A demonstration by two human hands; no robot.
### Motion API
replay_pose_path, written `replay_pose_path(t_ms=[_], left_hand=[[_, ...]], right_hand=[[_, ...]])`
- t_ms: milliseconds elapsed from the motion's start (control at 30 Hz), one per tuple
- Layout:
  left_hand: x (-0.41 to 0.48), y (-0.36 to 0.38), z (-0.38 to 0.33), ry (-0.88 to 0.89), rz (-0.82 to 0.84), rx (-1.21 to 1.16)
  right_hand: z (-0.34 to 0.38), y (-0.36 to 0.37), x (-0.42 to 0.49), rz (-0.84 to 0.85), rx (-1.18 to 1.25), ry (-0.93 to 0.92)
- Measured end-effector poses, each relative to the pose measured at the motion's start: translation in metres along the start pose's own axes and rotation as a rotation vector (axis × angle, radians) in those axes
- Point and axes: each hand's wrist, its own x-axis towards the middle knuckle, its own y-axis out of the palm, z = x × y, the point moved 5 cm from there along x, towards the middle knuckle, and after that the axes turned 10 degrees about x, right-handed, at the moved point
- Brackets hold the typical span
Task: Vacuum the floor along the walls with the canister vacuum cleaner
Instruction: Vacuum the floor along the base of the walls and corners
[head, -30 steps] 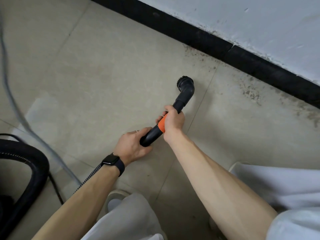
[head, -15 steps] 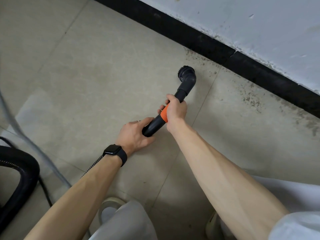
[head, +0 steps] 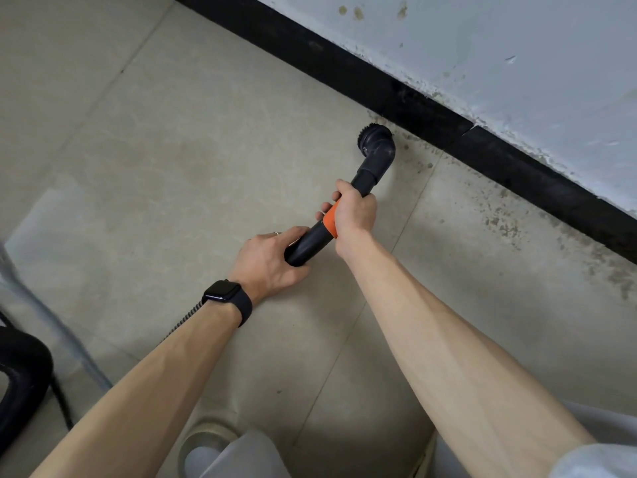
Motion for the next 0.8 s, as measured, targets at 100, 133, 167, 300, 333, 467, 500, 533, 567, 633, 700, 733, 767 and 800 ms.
replay_pose_path(t_ms=[100, 133, 167, 300, 333, 467, 500, 533, 567, 633, 700, 733, 767, 800], left_hand=[[0.008, -0.001, 0.0, 0.005, -0.003, 0.013], [0.011, -0.002, 0.0, 0.002, -0.005, 0.014], [0.013, -0.002, 0.001, -0.003, -0.007, 0.013], [0.023, -0.008, 0.003, -0.026, -0.005, -0.001], [0.026, -0.01, 0.003, -0.032, -0.005, -0.006], [0.036, -0.02, 0.008, -0.079, -0.022, -0.046], [0.037, -0.021, 0.009, -0.087, -0.02, -0.053], [0.038, -0.023, 0.01, -0.089, -0.018, -0.06], [0.038, -0.025, 0.011, -0.089, -0.016, -0.066], [0.038, -0.029, 0.012, -0.084, -0.014, -0.086], [0.036, -0.031, 0.012, -0.075, -0.012, -0.101], [0.033, -0.031, 0.012, -0.075, -0.016, -0.102], [0.029, -0.032, 0.014, -0.078, -0.022, -0.102], [0.023, -0.032, 0.016, -0.081, -0.027, -0.098]], right_hand=[[0.003, 0.005, 0.006, 0.003, -0.01, -0.007], [0.005, 0.006, 0.007, 0.005, -0.011, -0.01], [0.006, 0.008, 0.009, 0.007, -0.01, -0.015], [0.012, 0.018, 0.015, 0.017, -0.035, -0.028], [0.014, 0.022, 0.016, 0.02, -0.05, -0.031], [0.022, 0.041, 0.018, 0.031, -0.146, -0.047], [0.023, 0.046, 0.018, 0.032, -0.173, -0.054], [0.024, 0.049, 0.018, 0.033, -0.198, -0.057], [0.024, 0.051, 0.017, 0.033, -0.218, -0.057], [0.026, 0.054, 0.015, 0.035, -0.243, -0.053], [0.027, 0.055, 0.014, 0.05, -0.267, -0.036], [0.025, 0.056, 0.013, 0.068, -0.264, -0.024], [0.022, 0.057, 0.011, 0.092, -0.25, -0.009], [0.016, 0.056, 0.008, 0.118, -0.234, 0.01]])
